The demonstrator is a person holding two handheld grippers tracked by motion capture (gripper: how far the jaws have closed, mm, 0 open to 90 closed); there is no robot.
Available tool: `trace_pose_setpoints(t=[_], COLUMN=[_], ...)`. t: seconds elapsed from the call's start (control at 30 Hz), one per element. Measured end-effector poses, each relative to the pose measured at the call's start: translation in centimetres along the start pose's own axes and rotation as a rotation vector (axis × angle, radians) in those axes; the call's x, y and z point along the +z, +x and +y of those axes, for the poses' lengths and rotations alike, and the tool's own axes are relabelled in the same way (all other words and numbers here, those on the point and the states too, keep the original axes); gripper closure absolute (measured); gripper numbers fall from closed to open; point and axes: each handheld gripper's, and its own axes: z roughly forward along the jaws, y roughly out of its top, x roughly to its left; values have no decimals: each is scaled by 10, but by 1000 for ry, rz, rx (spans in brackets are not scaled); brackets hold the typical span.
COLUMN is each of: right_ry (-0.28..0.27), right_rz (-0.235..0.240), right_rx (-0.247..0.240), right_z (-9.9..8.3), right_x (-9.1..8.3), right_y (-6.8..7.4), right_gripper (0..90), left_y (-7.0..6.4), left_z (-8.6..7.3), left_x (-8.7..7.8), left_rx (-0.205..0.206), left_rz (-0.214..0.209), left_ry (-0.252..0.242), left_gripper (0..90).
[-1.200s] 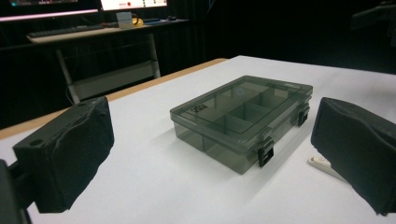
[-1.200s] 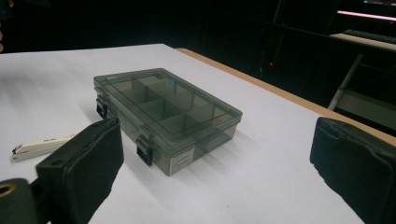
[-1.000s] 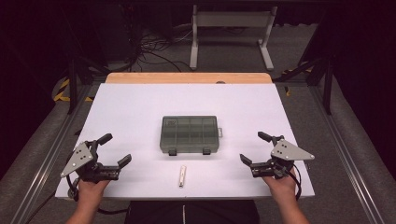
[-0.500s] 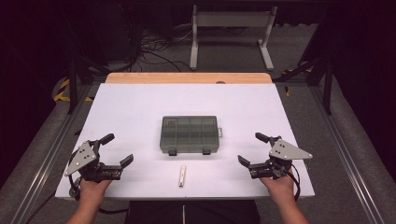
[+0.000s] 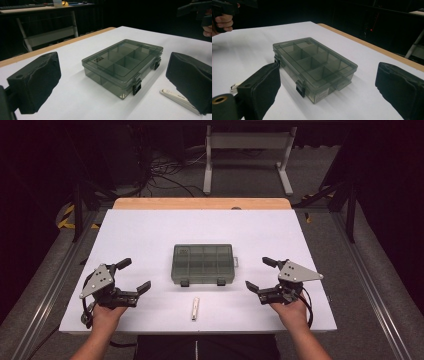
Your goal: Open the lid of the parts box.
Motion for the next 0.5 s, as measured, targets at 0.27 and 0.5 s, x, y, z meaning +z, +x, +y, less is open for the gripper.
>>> trace_pose_setpoints(t=[0.27, 0.5], right_ry=[6, 25], right_rz=[12, 21], right_rx=[2, -11], right_z=[11, 15], right_x=[12, 20], right_y=[-7, -9], right_gripper=[69, 70], left_y=[4, 5], left_z=[11, 16], left_x=[18, 29], left_rx=[-7, -7], left_rz=[-33, -45], left_ry=[-3, 1], left_gripper=[5, 5])
